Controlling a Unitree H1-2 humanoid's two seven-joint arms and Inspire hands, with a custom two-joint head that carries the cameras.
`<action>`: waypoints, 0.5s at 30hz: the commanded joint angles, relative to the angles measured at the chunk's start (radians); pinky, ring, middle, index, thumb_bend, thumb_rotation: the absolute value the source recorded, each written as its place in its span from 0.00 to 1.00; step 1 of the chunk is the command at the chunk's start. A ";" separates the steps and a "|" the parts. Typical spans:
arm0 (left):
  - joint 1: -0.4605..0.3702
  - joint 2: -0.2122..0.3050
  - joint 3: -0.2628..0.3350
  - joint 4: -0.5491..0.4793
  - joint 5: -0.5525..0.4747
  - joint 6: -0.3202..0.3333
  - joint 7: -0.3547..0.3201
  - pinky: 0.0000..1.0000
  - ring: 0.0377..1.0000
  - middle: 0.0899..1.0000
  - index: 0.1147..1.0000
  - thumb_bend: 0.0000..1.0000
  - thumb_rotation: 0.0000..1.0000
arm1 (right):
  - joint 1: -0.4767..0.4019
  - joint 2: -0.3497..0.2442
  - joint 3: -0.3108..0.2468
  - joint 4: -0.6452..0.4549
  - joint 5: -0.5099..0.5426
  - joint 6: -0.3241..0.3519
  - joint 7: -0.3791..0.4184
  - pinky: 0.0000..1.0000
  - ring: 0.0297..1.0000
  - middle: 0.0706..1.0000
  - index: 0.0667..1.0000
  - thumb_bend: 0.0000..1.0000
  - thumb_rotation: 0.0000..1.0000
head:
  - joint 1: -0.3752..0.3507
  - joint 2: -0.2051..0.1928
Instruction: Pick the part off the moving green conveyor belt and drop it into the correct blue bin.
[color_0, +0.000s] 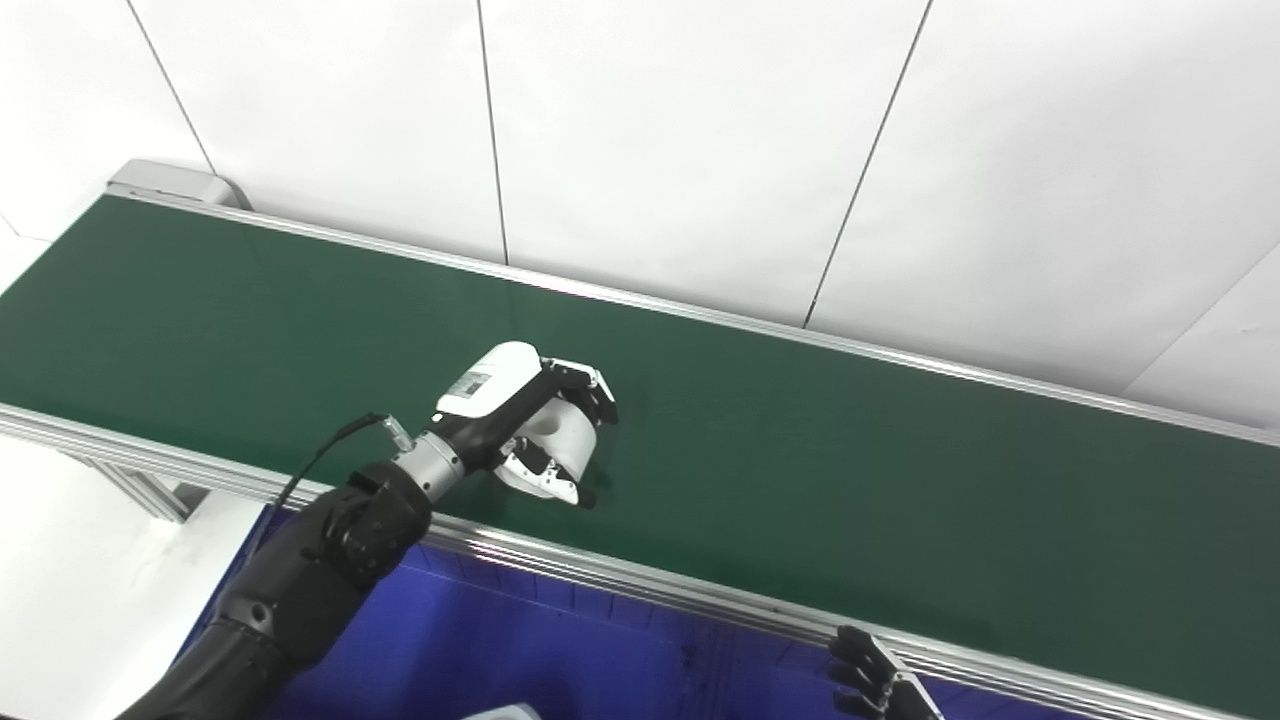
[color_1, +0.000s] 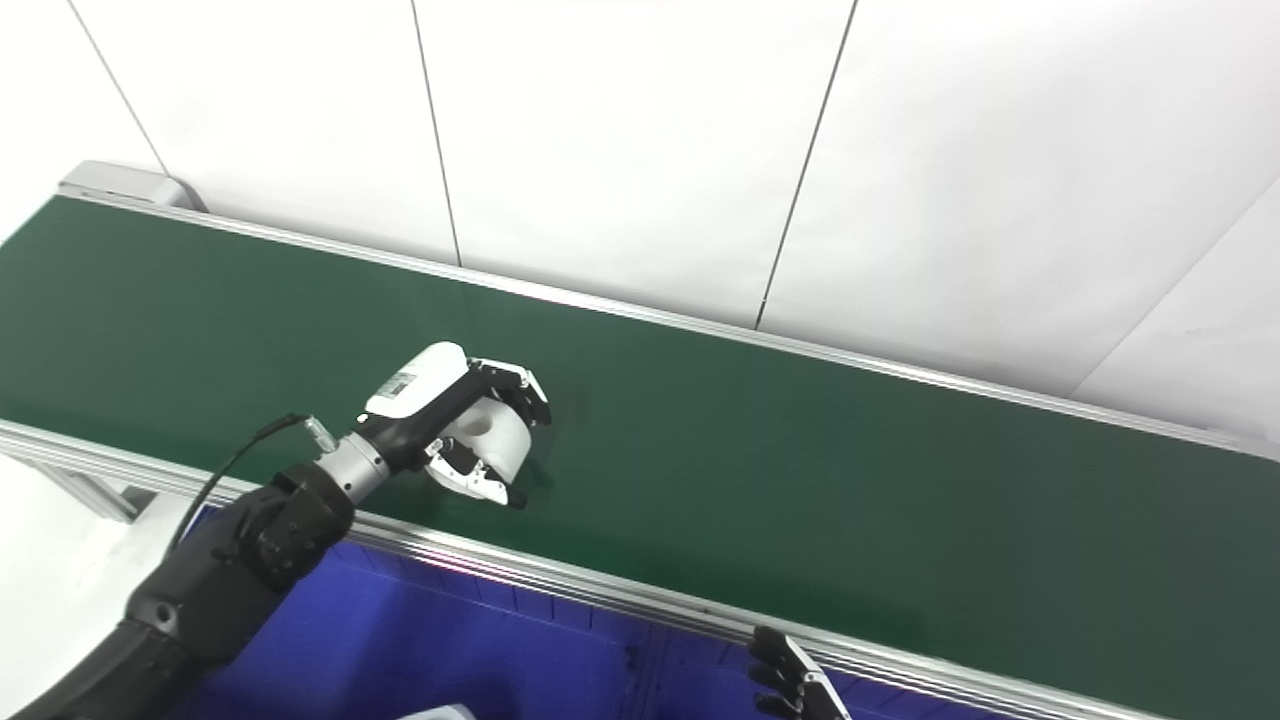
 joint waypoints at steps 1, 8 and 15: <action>-0.010 0.027 0.017 -0.053 0.006 0.007 -0.006 0.41 0.35 0.43 0.49 0.49 0.00 | 0.011 0.001 0.002 -0.039 -0.002 -0.023 0.000 0.74 0.81 0.83 0.85 0.92 0.26 | -0.001 0.002; 0.032 0.043 0.063 -0.142 -0.079 -0.045 -0.018 0.38 0.35 0.43 0.50 0.49 0.00 | 0.012 0.000 0.003 -0.042 0.003 -0.025 0.001 0.77 0.82 0.83 0.85 0.91 0.24 | -0.005 0.014; 0.113 0.056 0.116 -0.344 -0.244 -0.057 -0.082 0.30 0.37 0.42 0.49 0.49 0.00 | 0.022 0.006 0.005 -0.055 -0.013 -0.016 -0.004 0.77 0.81 0.83 0.85 0.92 0.26 | -0.014 0.029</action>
